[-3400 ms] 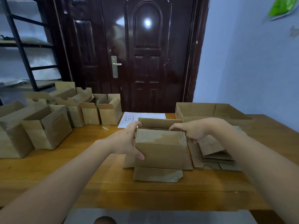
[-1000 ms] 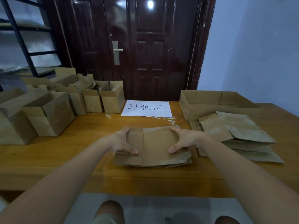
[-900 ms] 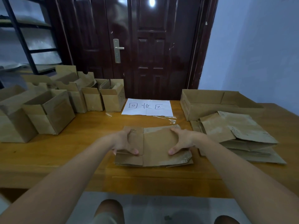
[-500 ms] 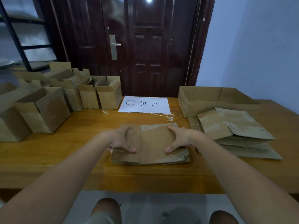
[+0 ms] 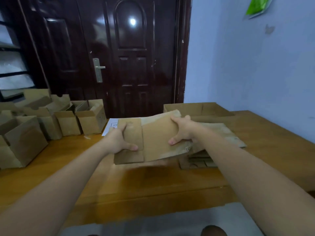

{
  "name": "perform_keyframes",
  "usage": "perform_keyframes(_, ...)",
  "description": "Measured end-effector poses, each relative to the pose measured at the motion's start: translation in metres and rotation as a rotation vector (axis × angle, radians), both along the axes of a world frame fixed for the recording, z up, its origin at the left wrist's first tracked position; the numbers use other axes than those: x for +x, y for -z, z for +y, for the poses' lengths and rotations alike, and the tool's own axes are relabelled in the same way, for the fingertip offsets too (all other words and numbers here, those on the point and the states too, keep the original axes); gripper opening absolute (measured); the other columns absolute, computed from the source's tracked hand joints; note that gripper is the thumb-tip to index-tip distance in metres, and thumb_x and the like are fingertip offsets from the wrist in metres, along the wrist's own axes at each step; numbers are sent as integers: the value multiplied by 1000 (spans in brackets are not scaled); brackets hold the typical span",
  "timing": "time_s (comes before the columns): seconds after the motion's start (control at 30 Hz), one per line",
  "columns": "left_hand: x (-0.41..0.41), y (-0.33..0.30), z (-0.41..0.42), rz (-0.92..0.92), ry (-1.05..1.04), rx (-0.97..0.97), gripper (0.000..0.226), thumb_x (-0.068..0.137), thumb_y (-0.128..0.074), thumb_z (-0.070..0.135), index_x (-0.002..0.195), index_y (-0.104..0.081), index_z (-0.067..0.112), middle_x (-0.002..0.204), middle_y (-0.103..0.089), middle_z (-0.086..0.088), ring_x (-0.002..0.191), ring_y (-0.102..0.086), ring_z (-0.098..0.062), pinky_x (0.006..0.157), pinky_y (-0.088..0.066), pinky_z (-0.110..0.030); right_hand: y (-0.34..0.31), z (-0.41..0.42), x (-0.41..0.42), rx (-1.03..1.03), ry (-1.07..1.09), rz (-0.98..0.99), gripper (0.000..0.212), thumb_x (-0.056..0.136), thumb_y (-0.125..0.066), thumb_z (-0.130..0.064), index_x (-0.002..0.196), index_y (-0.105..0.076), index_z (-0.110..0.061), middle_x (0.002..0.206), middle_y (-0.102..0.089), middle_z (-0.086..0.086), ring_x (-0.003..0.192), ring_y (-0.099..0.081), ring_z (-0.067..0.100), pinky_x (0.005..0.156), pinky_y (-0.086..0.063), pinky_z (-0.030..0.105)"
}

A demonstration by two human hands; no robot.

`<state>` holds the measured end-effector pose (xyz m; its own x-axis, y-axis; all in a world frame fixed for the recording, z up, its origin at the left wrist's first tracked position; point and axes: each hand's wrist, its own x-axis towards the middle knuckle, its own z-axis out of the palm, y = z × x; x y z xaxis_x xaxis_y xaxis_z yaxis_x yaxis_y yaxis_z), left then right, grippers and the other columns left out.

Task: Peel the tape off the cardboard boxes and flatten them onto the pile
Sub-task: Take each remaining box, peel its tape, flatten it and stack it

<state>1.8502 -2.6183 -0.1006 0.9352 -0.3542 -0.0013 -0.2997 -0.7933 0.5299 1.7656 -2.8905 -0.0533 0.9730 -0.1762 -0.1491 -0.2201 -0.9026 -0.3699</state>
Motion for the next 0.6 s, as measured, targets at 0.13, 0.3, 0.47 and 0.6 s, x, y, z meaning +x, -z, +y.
perform_keyframes(0.13,-5,-24,-78,-97,68,-100,123,63,-93,54,161,-22,29,140,-36,-11,108,-48,-25,97,-47,-38,-36,-73,-23,-87,120,-15,124,73,-88,-50,161,-1,-41,155,-18,11,139,-35,40,115,-35,54)
perform_keyframes(0.3,-19,-24,-179,-50,198,-174,127,63,-92,56,162,-17,29,132,-28,-4,108,-48,-24,98,-45,-37,-35,-160,-55,-145,267,12,122,75,-86,-50,162,-2,-40,163,-17,14,147,-29,39,119,-30,51)
perform_keyframes(0.47,-25,4,-231,63,192,-113,124,73,-87,51,163,-5,31,152,-21,-8,134,-45,-33,113,-43,-52,9,-198,-61,-132,377,13,108,78,-84,-48,161,-14,-43,160,-13,8,143,-27,40,118,-30,53)
perform_keyframes(0.6,-22,40,-241,142,146,-89,118,71,-89,52,161,-15,32,148,-26,-8,131,-47,-32,112,-44,-50,48,-207,-54,-113,341,51,95,82,-82,-43,159,-26,-40,162,-15,3,143,-23,36,118,-29,54)
